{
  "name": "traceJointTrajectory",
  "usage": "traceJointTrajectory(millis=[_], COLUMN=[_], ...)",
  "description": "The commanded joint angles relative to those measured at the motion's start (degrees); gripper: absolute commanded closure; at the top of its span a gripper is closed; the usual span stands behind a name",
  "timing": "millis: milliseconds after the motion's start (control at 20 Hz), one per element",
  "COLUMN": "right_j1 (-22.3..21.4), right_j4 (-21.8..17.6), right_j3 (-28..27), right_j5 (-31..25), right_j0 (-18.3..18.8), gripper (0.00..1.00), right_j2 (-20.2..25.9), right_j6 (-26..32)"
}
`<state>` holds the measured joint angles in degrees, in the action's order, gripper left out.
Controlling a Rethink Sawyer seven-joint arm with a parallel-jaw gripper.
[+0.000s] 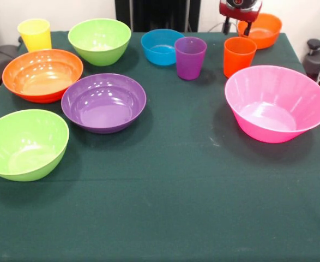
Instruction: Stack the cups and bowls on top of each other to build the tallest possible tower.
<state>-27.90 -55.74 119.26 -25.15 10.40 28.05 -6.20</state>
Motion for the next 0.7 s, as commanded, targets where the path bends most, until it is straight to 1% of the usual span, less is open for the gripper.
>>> traceJointTrajectory(millis=[50,250,700], right_j1=[1.08,1.65,4.09], right_j4=[-0.18,-0.5,-1.82], right_j3=[-3.48,-3.67,-4.86], right_j5=[0.37,0.83,2.34], right_j0=[-0.96,-1.71,-1.79], gripper=[0.0,0.0,0.0], right_j2=[-2.31,-3.13,-5.22], right_j6=[-12.71,-13.21,-12.85])
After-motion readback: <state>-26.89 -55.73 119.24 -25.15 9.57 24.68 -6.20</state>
